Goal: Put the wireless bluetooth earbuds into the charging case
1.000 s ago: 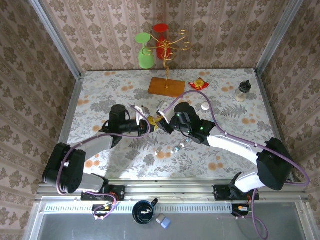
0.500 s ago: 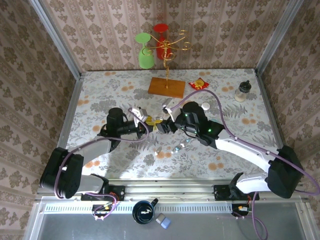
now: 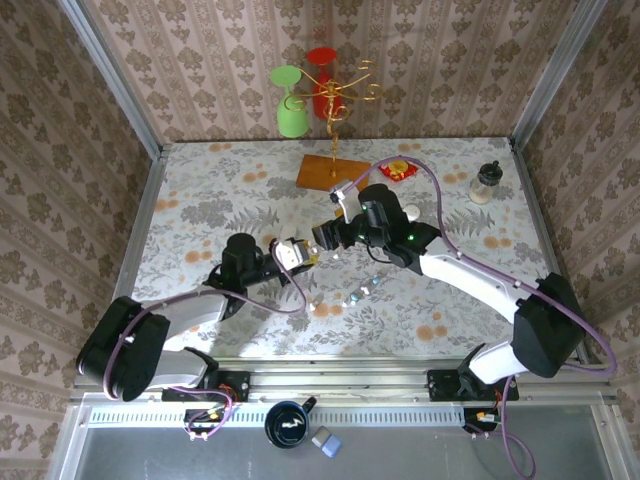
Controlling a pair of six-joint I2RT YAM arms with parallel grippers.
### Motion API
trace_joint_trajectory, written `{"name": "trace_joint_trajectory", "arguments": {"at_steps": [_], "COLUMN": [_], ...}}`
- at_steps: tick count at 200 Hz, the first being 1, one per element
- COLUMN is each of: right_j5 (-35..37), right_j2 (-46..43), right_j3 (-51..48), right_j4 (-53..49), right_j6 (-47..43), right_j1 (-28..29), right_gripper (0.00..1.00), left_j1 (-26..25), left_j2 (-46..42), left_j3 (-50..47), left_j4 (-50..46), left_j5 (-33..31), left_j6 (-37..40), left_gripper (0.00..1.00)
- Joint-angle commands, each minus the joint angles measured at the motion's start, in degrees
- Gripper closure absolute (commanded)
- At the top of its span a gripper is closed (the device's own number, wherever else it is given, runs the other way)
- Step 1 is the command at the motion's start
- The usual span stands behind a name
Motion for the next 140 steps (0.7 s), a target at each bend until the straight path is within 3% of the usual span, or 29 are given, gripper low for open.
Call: {"name": "trace_joint_trajectory", "arguments": {"at_steps": [1, 39, 78, 123, 140], "right_j5": [-1.0, -2.0, -3.1, -3.8, -6.0], "right_j2": [1.6, 2.5, 0.0, -6.4, -9.9], "right_j3": [1.5, 0.7, -2.1, -6.2, -8.5], "right_j4": [-3.7, -6.1, -7.4, -4.9, -4.4], "right_j6": [0.5, -2.3, -5.4, -6.1, -11.7], "right_j1": [-0.3, -0.5, -0.5, -1.3, -2.0], "right_gripper": [0.25, 0.23, 0.22, 0.21, 0.20], "left_j1": [-1.5, -1.5, -1.5, -1.4, -1.5], "left_j2": [-2.5, -3.6, -3.9, -2.7, -3.6], "left_j3": [-0.4, -1.4, -0.3, 1.1, 0.5], "left_j4": [0.6, 0.6, 0.3, -4.1, -5.5], "left_j5": [-4.1, -5.7, -9.0, -1.6, 1.3], "left_j6": [7.3, 7.5, 1.4, -0.3, -0.1], "left_gripper": [1.00, 1.00, 1.00, 1.00, 1.00]}}
